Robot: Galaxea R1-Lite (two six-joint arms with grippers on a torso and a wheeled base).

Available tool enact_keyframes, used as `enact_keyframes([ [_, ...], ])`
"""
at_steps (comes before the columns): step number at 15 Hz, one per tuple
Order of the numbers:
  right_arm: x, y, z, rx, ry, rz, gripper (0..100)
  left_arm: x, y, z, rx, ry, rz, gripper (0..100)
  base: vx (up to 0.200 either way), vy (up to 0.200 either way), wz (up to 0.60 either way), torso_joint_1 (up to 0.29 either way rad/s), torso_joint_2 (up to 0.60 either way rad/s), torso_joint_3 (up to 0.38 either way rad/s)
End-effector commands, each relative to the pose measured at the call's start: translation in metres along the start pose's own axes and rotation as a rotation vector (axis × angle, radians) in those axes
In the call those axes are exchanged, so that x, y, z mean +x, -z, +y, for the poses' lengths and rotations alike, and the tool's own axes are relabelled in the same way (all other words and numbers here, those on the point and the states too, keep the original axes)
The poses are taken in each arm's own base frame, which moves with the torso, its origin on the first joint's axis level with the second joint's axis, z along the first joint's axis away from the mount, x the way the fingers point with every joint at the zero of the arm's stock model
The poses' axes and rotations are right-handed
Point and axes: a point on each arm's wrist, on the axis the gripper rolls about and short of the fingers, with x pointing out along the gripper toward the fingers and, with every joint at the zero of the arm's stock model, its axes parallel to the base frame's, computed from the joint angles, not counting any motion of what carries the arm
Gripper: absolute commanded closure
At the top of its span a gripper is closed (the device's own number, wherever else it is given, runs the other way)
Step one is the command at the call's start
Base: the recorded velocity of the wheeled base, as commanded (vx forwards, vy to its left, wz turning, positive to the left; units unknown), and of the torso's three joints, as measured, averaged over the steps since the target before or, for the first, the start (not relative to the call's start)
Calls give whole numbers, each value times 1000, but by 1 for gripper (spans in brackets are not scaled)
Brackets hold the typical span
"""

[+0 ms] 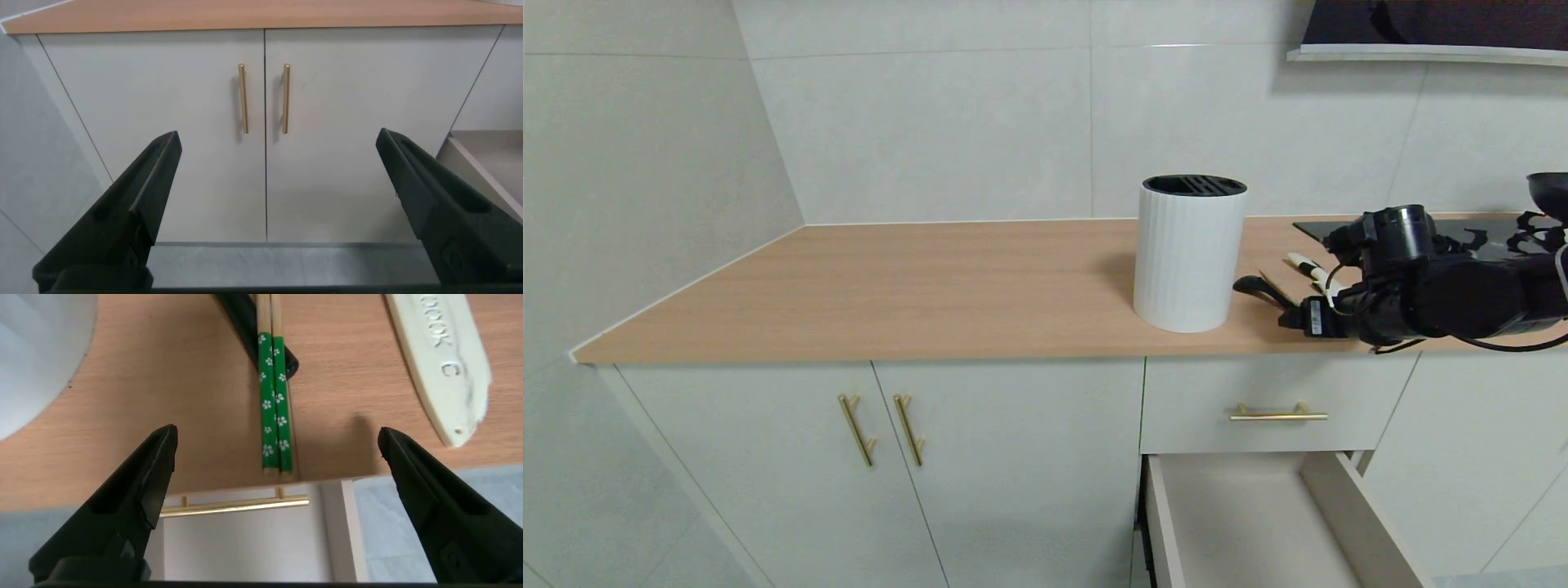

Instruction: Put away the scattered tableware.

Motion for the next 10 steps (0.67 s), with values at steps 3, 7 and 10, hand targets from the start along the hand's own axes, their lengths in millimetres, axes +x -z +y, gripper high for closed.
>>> enact_keyframes([
  [3, 9, 4, 1, 0, 1, 10, 0, 0, 0, 0, 0, -1, 1, 0, 0, 0, 0, 0, 0, 0],
  [7, 9, 4, 1, 0, 1, 10, 100, 0, 0, 0, 0, -1, 1, 0, 0, 0, 0, 0, 0, 0],
  [10, 8, 3, 1, 1, 1, 7, 100, 0, 0, 0, 0, -1, 1, 0, 0, 0, 0, 0, 0, 0],
])
